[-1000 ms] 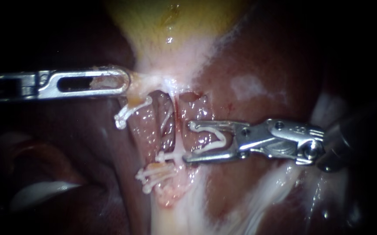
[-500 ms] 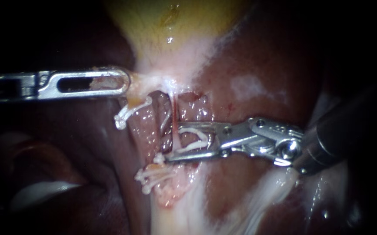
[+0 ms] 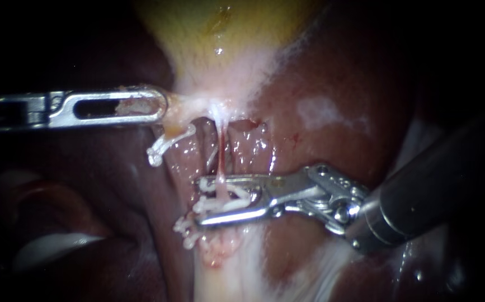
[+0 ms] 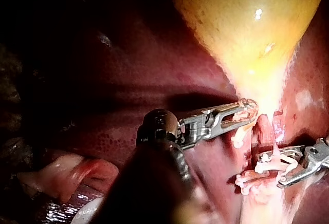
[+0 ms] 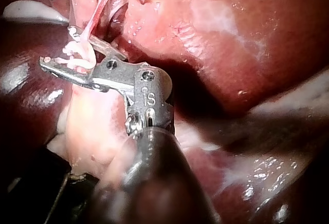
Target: Clipping second clip right tube
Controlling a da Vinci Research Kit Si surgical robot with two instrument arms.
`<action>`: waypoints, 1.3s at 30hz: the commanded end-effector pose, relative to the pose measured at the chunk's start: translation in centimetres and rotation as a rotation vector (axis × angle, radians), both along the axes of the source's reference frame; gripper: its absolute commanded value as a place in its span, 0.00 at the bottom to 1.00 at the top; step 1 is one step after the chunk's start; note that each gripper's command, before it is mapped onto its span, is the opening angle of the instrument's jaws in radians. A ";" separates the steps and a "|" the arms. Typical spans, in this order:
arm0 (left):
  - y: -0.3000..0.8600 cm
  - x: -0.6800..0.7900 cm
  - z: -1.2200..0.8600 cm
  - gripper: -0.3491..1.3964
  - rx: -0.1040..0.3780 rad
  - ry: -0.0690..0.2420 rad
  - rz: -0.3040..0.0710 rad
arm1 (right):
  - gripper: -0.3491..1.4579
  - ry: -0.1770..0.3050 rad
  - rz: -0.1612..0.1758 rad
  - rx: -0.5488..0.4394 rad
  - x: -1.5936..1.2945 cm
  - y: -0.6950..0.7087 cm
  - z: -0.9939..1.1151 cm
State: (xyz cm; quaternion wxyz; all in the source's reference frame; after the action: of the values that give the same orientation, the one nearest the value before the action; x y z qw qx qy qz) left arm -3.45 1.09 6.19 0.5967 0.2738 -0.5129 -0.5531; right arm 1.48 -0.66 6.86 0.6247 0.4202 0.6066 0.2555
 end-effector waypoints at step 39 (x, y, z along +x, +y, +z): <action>0.01 0.00 0.04 0.00 -0.001 -0.001 0.001 | 0.00 -0.009 -0.004 0.104 -0.10 -0.02 0.02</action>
State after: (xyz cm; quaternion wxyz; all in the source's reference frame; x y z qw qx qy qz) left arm -3.45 1.10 6.23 0.5968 0.2738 -0.5131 -0.5528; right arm 1.38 -0.68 6.88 0.6052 0.4522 0.5888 0.2874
